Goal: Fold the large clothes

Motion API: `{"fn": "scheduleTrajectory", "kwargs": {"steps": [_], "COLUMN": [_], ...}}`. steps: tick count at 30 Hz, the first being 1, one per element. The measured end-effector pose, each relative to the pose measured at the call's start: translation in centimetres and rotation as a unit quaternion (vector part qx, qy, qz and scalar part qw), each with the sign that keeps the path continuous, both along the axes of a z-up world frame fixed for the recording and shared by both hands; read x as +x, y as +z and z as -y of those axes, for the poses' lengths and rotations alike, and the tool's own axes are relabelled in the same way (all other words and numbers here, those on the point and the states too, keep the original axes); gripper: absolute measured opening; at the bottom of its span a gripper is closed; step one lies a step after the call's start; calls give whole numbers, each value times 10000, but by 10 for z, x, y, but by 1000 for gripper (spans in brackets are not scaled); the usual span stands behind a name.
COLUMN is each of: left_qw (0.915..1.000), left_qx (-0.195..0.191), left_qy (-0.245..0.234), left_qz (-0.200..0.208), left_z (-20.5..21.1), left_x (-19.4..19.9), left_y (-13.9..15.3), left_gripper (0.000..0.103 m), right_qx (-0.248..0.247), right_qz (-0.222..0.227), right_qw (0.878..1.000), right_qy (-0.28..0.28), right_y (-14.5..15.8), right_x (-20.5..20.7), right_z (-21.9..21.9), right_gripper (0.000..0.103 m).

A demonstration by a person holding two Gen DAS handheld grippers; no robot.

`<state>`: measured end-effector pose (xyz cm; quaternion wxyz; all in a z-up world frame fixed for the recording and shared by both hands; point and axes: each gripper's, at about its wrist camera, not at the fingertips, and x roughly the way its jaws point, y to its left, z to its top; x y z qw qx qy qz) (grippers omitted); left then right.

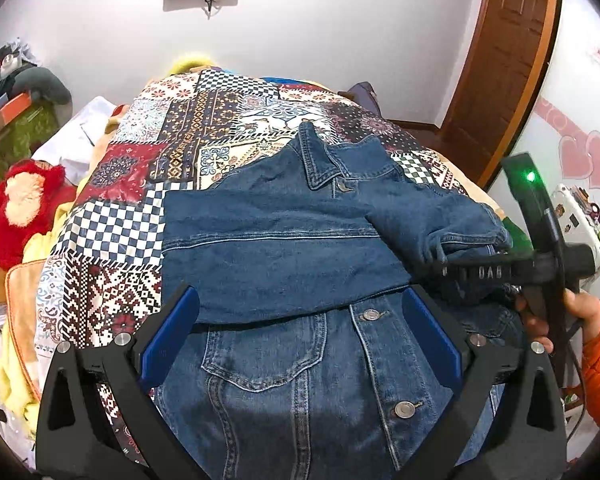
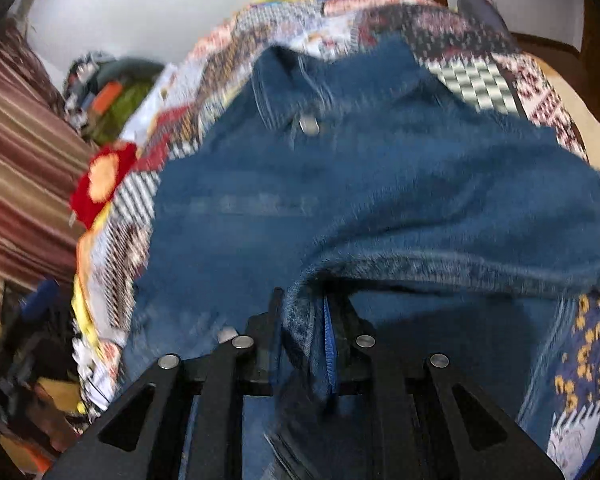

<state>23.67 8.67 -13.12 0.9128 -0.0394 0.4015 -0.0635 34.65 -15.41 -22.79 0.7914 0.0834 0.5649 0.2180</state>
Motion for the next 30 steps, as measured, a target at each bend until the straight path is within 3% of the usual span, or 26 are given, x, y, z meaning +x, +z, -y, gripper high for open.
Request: {"fn": "scheduleTrajectory", "kwargs": {"steps": [2,8,17,24,30], "left_qw": [10000,9995,9928,9758,9558], "left_qx": [37,136,551,781,986], "left_qy": [-58,-277,-1064,-2008,-2581], "left_qz": [8,7,63,-378,-1010], "left_z": [5,27,104,190,256], "left_x": [0,7,45,95,125], "left_y": [1,5,19,-3,-51], "left_gripper": [102,102,102,102,102], "right_qx": [-176,-274,18,-179,-190], "right_qz": [-156,-22,705,1077,914], "right_qw": [9995,9988,9967,9855,9783], "right_qy": [207,393,-406,-1301,-1852], "right_y": [-5,7,62,82,69], "right_x": [-9,-35,-48,-51,-51], "right_z": [-1,18,102,183,237], "right_gripper": [15,15,15,15,15]}}
